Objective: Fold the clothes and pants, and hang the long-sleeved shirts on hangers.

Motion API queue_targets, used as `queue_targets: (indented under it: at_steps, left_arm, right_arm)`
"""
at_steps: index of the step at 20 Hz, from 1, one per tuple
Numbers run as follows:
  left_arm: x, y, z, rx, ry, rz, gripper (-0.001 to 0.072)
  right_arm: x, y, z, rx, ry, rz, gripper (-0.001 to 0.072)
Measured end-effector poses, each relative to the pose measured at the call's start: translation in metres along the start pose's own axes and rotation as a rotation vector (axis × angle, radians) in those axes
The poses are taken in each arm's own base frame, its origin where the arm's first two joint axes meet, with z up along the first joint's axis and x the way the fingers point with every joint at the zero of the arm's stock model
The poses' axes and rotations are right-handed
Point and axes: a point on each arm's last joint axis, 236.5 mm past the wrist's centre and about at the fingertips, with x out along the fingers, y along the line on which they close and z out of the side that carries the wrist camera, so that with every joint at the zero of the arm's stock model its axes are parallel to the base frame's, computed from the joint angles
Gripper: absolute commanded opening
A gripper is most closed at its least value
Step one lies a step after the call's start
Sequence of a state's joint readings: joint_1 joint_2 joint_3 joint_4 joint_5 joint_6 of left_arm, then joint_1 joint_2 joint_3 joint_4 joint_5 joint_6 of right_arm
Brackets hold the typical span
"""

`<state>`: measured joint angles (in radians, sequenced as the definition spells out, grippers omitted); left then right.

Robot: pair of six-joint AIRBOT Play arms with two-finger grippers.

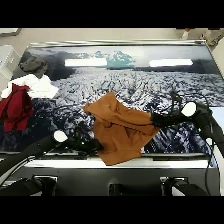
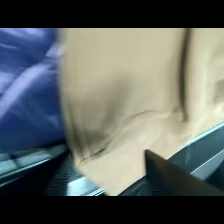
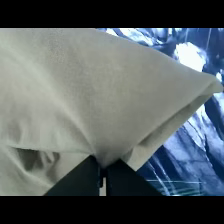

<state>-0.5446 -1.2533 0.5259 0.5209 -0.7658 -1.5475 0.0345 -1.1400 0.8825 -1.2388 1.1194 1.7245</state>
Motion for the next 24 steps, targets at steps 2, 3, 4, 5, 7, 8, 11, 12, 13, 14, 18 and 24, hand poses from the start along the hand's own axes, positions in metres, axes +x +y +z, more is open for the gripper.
queue_targets:
  at_steps: [2, 3, 4, 5, 7, 8, 11, 12, 13, 14, 18, 24]
  left_arm:
    - [0.009, -0.007, 0.005, -0.012, -0.044, -0.016, 0.0025]
    - [0.009, -0.014, 0.008, -0.007, -0.061, -0.033, 0.0024]
    - [0.004, -0.024, 0.013, 0.021, -0.081, -0.056, 0.0023]
    - [-0.007, -0.038, 0.026, 0.056, -0.125, -0.092, 0.0023]
    - [-0.054, -0.079, 0.062, 0.158, -0.261, -0.18, 0.0023]
    - [-0.094, -0.105, 0.084, 0.201, -0.365, -0.241, 0.0023]
    - [-0.263, -0.184, 0.125, 0.333, -0.748, -0.421, 0.0024]
    - [-0.329, -0.209, 0.12, 0.391, -0.887, -0.476, 0.0023]
    - [-0.393, -0.232, 0.102, 0.459, -1.02, -0.524, 0.0024]
    - [-0.444, -0.253, 0.076, 0.529, -1.129, -0.565, 0.0023]
    - [-0.573, -0.307, -0.055, 0.786, -1.445, -0.683, 0.0024]
    - [-0.611, -0.315, -0.106, 0.898, -1.606, -0.633, 0.0024]
  right_arm:
    - [0.0, 0.0, -0.001, 0.005, 0.005, -0.001, 0.0036]
    - [-0.002, 0.0, 0.001, 0.004, -0.003, -0.002, 0.0036]
    - [-0.007, 0.001, 0.006, -0.004, -0.022, -0.006, 0.0036]
    - [-0.015, 0.003, 0.015, -0.016, -0.054, -0.01, 0.0036]
    - [-0.051, 0.012, 0.05, -0.069, -0.181, -0.031, 0.0036]
    - [-0.079, 0.018, 0.072, -0.096, -0.271, -0.045, 0.0036]
    - [-0.209, 0.044, 0.131, -0.179, -0.62, -0.086, 0.0036]
    - [-0.257, 0.053, 0.139, -0.196, -0.732, -0.091, 0.0036]
    - [-0.308, 0.063, 0.14, -0.206, -0.848, -0.086, 0.0036]
    - [-0.348, 0.07, 0.134, -0.21, -0.935, -0.073, 0.0036]
    - [-0.46, 0.1, 0.075, -0.228, -1.165, 0.074, 0.0036]
    - [-0.519, 0.114, 0.011, -0.263, -1.298, 0.195, 0.0036]
